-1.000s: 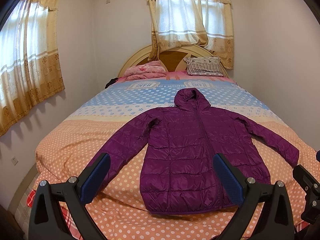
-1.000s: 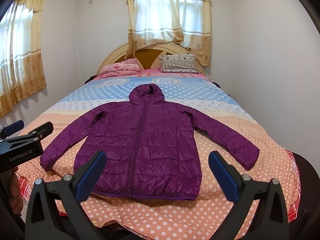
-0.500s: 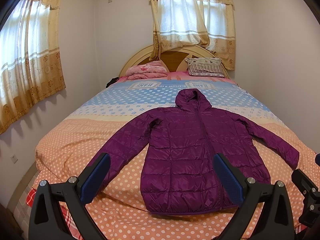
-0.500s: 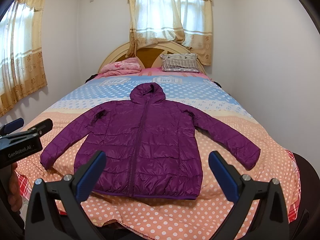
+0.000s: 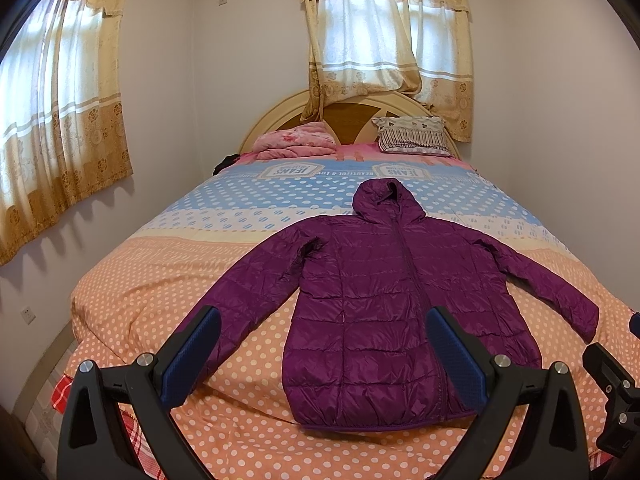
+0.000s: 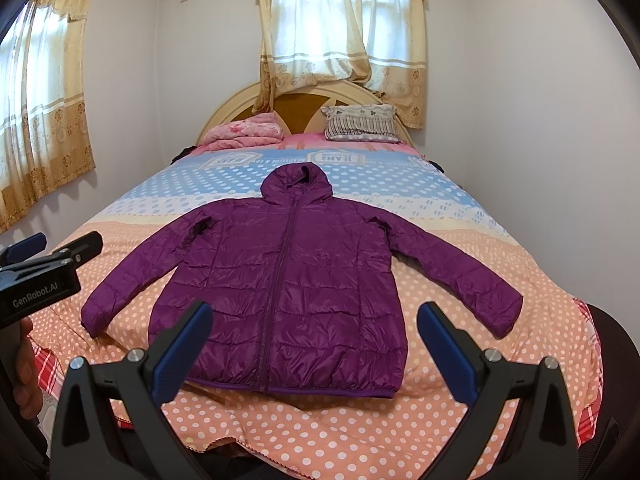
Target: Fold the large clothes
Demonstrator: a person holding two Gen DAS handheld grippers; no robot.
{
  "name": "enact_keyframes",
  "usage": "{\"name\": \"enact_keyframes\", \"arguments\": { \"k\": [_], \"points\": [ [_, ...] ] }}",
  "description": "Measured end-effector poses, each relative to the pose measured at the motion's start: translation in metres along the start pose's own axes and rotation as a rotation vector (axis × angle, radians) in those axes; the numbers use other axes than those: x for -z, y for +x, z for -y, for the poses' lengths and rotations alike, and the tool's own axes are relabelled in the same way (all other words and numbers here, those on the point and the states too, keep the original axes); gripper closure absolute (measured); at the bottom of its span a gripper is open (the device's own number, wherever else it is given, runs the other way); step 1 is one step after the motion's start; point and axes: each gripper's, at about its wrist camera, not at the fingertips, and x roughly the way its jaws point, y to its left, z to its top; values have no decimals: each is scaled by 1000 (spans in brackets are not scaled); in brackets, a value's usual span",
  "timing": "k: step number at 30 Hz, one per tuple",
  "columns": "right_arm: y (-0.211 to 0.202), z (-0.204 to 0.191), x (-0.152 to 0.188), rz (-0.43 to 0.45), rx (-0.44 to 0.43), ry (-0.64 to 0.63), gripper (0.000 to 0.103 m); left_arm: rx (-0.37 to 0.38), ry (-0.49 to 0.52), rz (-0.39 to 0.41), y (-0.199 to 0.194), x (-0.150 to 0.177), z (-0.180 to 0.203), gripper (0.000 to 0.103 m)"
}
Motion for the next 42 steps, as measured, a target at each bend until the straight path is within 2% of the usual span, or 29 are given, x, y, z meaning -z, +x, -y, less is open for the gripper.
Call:
{"name": "enact_keyframes", "arguments": {
  "k": [21, 29, 34, 37, 42],
  "points": [
    [4, -2, 4, -19, -11, 3, 0, -3, -5, -7, 5, 2, -3, 1],
    [18, 3, 9, -43, -41, 19, 0, 2, 15, -33, 20, 11, 1, 1],
    [43, 28, 14, -81, -25, 60, 0, 9, 36, -64, 45, 18, 3, 1],
    [66, 60, 19, -113, 26, 117, 0, 12, 34, -104, 75, 21, 4, 1],
    [103, 132, 28, -164, 134, 253, 0, 18, 52, -125, 118, 21, 14, 1]
  ]
}}
